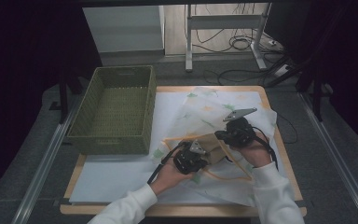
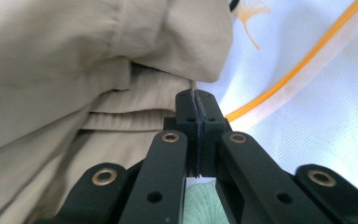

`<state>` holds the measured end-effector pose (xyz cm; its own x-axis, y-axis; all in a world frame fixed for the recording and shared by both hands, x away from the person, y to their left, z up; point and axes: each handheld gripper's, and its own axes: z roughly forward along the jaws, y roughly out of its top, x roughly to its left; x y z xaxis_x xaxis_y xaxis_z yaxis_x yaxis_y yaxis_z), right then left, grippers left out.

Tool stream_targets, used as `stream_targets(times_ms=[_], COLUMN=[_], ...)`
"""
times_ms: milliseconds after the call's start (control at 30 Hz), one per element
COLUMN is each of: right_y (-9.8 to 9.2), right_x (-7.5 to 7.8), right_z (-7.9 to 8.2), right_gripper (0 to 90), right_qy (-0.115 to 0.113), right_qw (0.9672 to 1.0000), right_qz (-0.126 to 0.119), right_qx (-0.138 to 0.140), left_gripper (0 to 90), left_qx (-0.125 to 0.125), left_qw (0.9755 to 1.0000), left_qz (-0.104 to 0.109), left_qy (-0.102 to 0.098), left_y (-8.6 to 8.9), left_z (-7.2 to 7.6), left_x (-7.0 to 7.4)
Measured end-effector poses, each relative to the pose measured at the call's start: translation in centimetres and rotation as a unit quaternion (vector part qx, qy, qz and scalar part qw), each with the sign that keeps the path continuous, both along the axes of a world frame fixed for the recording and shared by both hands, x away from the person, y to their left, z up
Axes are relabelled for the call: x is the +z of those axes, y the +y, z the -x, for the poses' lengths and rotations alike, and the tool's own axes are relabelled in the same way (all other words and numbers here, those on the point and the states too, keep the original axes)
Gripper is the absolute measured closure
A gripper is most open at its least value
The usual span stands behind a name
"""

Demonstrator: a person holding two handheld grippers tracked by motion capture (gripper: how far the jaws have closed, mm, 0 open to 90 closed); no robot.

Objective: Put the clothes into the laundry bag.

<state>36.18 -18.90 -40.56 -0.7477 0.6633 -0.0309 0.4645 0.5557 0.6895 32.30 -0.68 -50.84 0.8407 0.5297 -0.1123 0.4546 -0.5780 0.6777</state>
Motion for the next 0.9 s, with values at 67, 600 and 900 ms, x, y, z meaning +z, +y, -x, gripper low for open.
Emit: stream_targets(times_ms=[67, 600, 900], right_y=[0.0, 0.3, 0.3], right_x=[0.0, -0.2, -0.3], right_z=[0.0, 0.0, -0.1], right_gripper=[87.2, 87.2, 87.2], right_qy=[0.001, 0.002, 0.004], right_qw=[1.0, 1.0, 1.0], right_qz=[0.0, 0.003, 0.003], right_qx=[0.0, 0.001, -0.001], left_gripper=[90.0, 90.0, 90.0], left_qx=[-0.006, 0.024, 0.04], left_qw=[0.9999, 0.9982, 0.9943], left_qz=[-0.015, -0.036, -0.063], left_qy=[-0.005, -0.041, -0.076], left_y=[-0.2, -1.0, -1.5], left_z=[-0.2, -1.6, -2.0], left_x=[-0.2, -1.0, -1.1])
